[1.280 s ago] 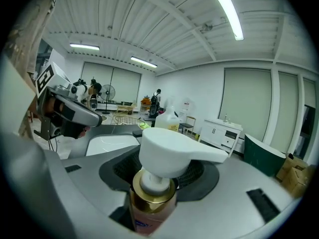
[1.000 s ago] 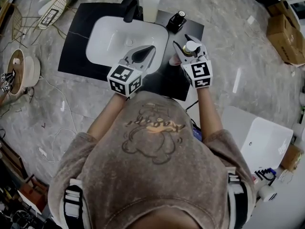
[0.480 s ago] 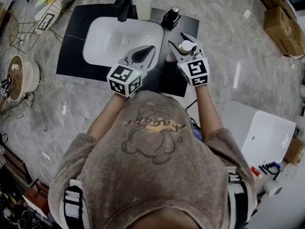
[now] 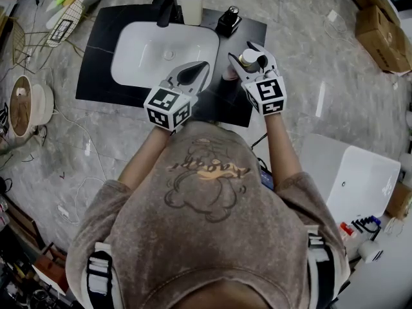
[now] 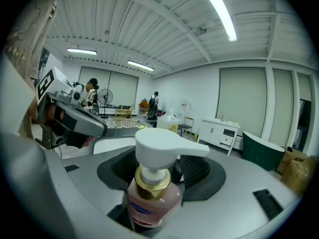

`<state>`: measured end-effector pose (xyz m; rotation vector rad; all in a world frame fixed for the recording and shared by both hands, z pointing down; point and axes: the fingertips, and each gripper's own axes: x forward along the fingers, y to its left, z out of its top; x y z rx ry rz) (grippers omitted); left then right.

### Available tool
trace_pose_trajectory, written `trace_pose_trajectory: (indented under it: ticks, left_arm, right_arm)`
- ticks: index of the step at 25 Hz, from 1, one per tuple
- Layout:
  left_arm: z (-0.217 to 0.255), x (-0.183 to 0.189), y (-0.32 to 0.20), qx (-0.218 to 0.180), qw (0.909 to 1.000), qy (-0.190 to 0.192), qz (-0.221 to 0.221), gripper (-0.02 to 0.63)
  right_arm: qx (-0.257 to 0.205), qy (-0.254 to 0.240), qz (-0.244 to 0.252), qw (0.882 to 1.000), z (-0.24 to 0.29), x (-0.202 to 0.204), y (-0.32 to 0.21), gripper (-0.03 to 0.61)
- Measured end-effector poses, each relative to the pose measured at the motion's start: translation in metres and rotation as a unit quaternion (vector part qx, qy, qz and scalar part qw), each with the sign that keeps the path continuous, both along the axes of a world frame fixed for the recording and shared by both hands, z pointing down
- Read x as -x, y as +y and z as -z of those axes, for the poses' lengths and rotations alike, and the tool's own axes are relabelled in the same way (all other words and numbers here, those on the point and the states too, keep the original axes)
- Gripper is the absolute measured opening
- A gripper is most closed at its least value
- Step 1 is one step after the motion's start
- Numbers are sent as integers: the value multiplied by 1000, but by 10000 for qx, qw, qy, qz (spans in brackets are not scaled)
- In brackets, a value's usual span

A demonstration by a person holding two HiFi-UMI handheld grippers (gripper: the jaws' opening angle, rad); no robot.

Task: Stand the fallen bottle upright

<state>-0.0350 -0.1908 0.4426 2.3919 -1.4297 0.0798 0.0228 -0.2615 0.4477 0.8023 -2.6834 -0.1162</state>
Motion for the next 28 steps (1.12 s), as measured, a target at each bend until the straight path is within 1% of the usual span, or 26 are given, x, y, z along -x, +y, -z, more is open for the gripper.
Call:
trace_pose_trajectory:
  ticks: [6, 8, 15, 21, 25, 28]
  left_arm:
    - [3, -9, 2, -21, 9999, -11, -98, 18]
    - [3, -12, 2, -32, 9999, -13, -145, 18]
    - [9, -23, -4, -97, 9995, -8, -310, 18]
    - [11, -31, -6, -137, 9987, -55, -485, 18]
    - [10, -32, -3, -137, 9983, -100, -566, 20]
    - [10, -30, -1, -171, 9980, -150, -582, 18]
  right_arm:
    - [131, -242, -105, 9996, 9, -19, 6, 274]
    - [182, -338, -160, 9991, 13, -27, 9, 264]
    - [346, -598, -497, 9964, 19, -62, 24, 265]
    - [483, -965, -971, 9894, 25, -98, 38, 265]
    - [370, -1367, -1227, 9823, 35, -119, 57, 265]
    - [463, -1578, -1385, 9766, 35, -129, 69, 234]
